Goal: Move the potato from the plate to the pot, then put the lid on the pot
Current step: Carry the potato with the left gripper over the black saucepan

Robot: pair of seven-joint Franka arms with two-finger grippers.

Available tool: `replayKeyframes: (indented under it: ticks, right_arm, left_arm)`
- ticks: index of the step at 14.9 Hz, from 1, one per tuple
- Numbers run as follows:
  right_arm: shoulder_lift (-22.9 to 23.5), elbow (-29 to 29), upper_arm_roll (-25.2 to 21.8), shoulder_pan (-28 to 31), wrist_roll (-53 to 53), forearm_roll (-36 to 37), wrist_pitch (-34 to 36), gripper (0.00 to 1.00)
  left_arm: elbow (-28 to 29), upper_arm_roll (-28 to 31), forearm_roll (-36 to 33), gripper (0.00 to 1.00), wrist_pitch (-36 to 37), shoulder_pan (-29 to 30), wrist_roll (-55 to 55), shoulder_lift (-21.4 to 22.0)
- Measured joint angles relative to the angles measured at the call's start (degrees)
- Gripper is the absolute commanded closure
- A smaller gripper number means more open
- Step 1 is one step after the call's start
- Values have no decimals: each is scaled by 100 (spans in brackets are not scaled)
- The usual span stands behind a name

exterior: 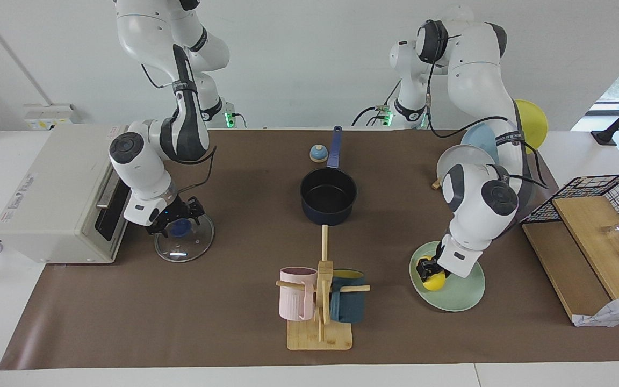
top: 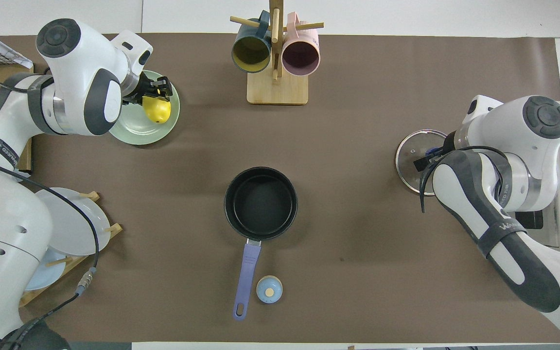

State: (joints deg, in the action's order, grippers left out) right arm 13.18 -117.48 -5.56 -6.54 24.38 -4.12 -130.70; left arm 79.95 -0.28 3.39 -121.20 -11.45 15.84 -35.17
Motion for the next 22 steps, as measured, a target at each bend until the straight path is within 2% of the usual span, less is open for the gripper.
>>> replayKeyframes:
  ticks: [2, 4, 6, 8, 10, 12, 15, 18, 22]
  right_arm:
    - [0, -10, -2, 34, 0, 0, 0, 9]
    - [1, -26, -1, 36, 0, 0, 0, 13]
    - [1, -43, -1, 36, 0, 0, 0, 21]
    - [1, -47, -1, 36, 0, 0, 0, 32]
    - [1, -49, 0, 36, 0, 1, 0, 37]
    - [-3, -48, -1, 36, 0, 0, 1, 37]
    - [-3, -47, -1, 36, 0, 0, 2, 37]
    - [-1, 15, 1, 33, 0, 0, 105, 38]
    - [-5, 575, 14, 1, -47, -1, 868, 41]
  left_arm:
    - [-22, -5, 4, 100, 376, 9, 4, 432]
    - [-7, -42, 7, 100, 1096, -18, 178, 1036]
    - [65, -111, 16, 100, 1802, -138, 566, 1658]
    - [380, -140, 50, 100, 2129, -476, 1116, 2255]
    - [924, -162, 79, 100, 2142, -971, 1761, 2772]
    - [1540, -175, 82, 100, 1807, -1520, 2439, 3108]
    - [2589, -186, 84, 100, 661, -2219, 3105, 3356]
    - [3287, -183, 84, 100, -260, -2602, 3421, 3250]
    - [3819, -161, 84, 100, -989, -2731, 3433, 3069]
